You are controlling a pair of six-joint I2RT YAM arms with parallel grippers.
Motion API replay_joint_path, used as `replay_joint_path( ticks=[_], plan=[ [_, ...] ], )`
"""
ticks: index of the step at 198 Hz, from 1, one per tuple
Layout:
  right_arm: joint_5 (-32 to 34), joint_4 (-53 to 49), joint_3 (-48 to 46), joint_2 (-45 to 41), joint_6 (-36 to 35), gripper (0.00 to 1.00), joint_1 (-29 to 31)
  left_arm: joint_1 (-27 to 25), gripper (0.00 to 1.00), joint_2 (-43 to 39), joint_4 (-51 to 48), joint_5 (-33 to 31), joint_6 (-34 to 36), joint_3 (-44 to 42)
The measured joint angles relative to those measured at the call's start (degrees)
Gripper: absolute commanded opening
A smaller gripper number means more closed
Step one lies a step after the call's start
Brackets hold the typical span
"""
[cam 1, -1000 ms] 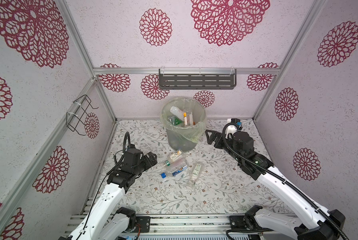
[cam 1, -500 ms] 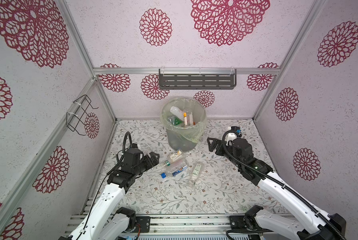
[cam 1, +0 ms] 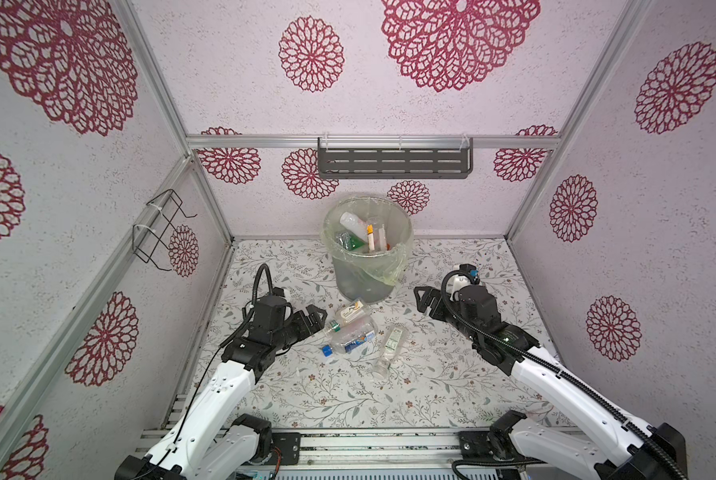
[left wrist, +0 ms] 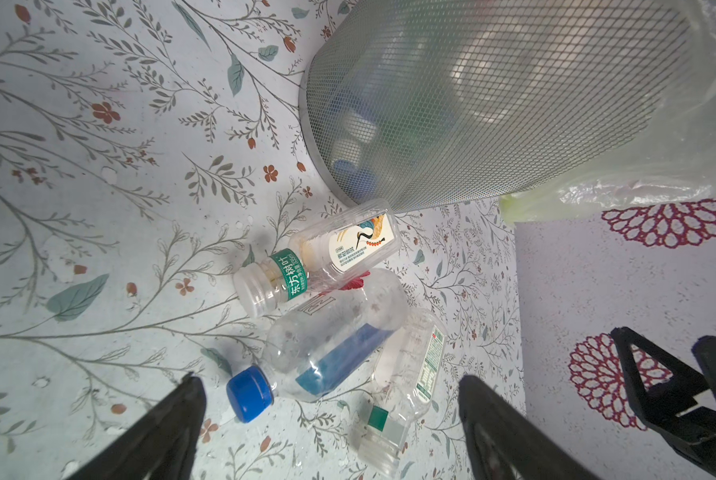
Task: Throw the plastic bottles in the bin
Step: 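Move the left gripper over the blue-capped clear bottle and lower it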
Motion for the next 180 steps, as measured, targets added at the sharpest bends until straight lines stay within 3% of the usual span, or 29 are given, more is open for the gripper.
replay_joint_path(
  ticks=[82,180],
  plan=[
    [-0.7,-0.1,-4.3,-2.2,2.6,0.99,-0.2,-8.8,0.97,4.0,1.4,-2.5,-1.5,-0.5],
    [-0.6,-0.5,-7.7,-5.9,4.5,0.99,-0.3,-13.7,0.97,14.5,-0.5,-8.7,5.7,6.1]
  ],
)
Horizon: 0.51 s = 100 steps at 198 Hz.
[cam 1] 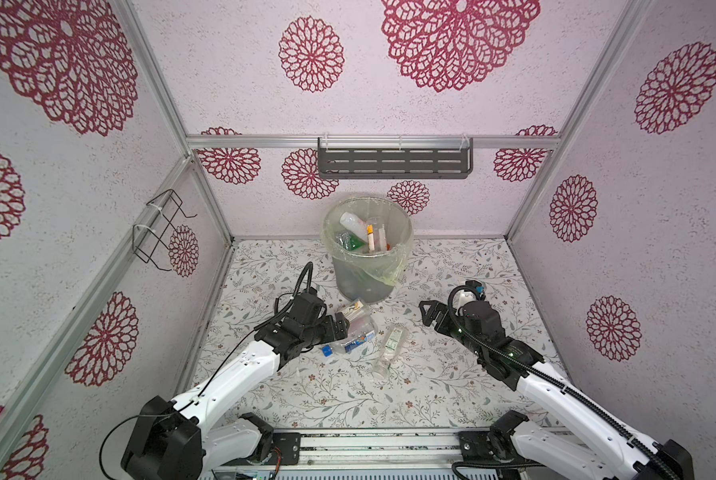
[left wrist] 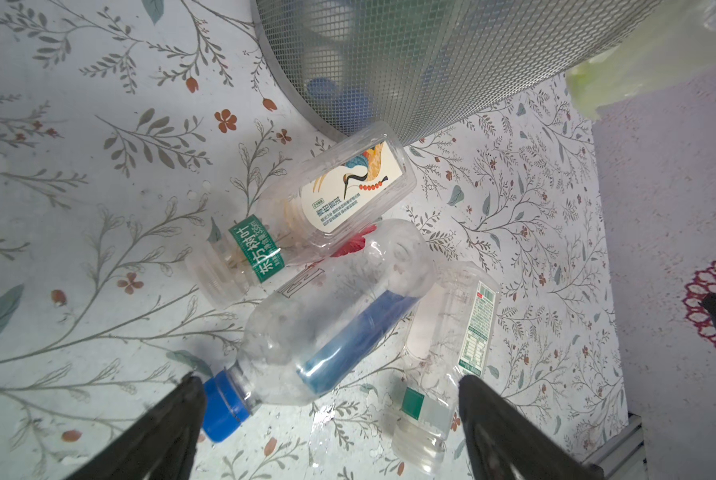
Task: Throw the plastic bottles in the bin
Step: 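Move the left gripper over the blue-capped clear bottle and lower it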
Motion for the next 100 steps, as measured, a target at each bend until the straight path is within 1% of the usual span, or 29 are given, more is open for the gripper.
replay_joint_path(
  ticks=[65,100],
  plan=[
    [0.0,-0.2,-0.2,0.0,0.1,0.99,-0.1,-0.3,0.97,10.0,0.4,0.5,4.9,4.8],
    [0.0,-0.3,-0.3,0.0,0.1,0.99,-0.2,-0.4,0.97,13.4,1.4,1.6,6.1,5.2]
  ],
)
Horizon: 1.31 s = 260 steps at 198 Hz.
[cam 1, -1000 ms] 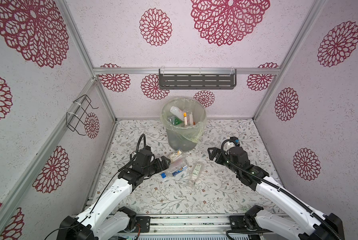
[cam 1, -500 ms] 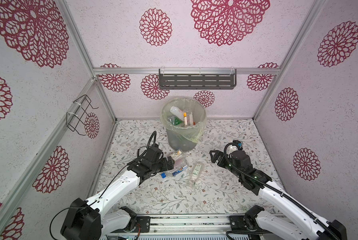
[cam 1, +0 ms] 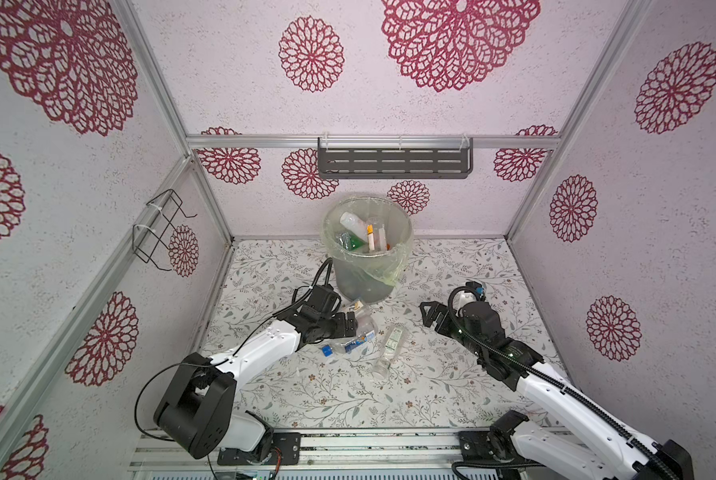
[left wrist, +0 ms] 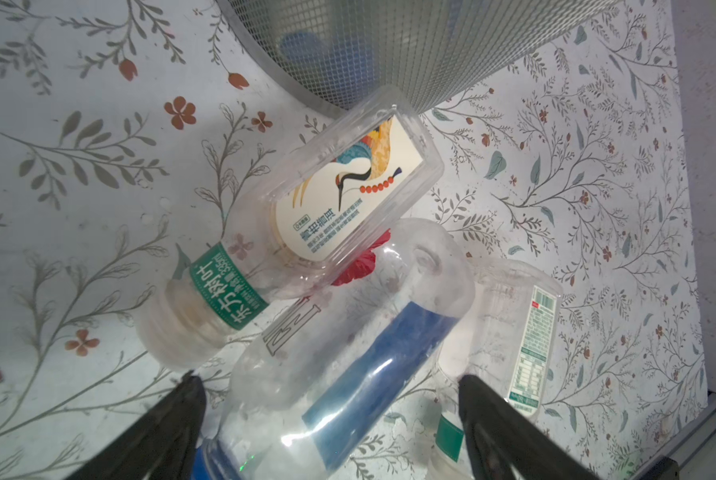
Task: Throw the plastic bottles in the bin
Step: 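Move the left gripper over the blue-capped clear bottle and lower it, then close the left gripper on the blue-capped bottle and lift it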
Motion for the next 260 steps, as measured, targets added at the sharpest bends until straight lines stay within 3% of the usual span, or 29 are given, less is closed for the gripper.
replay_joint_path(
  ticks=[126,260],
  plan=[
    [0.0,0.2,-0.9,0.1,0.5,0.99,-0.3,-0.5,0.98,5.2,2.8,4.3,0.7,1.2],
    [-0.1,0.9,-1.7,0.4,1.0,0.99,-1.1,-5.0,0.99,6.9,0.1,2.9,1.7,3.2]
  ],
)
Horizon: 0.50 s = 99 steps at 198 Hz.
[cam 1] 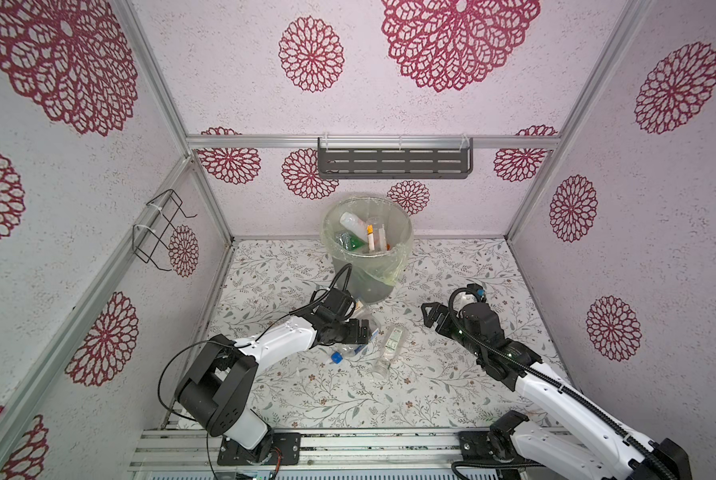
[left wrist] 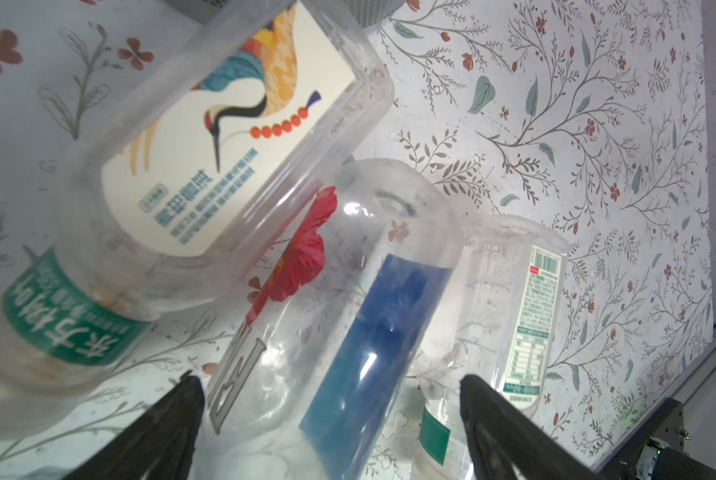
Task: Throw the plastic bottles in the bin
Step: 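Close the left gripper on the blue-capped bottle and lift it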
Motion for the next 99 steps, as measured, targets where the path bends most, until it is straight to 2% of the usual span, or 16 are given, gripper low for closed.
replay_joint_path(
  ticks=[52,99],
  plan=[
    [-0.3,0.0,-1.3,0.0,0.0,0.99,-0.2,-2.6,1.00,2.7,-2.2,-2.3,1.1,2.1],
    [-0.4,0.0,-1.4,-0.1,0.2,0.99,-0.3,-3.3,0.95,3.6,-4.8,-5.3,1.4,3.1]
  ],
)
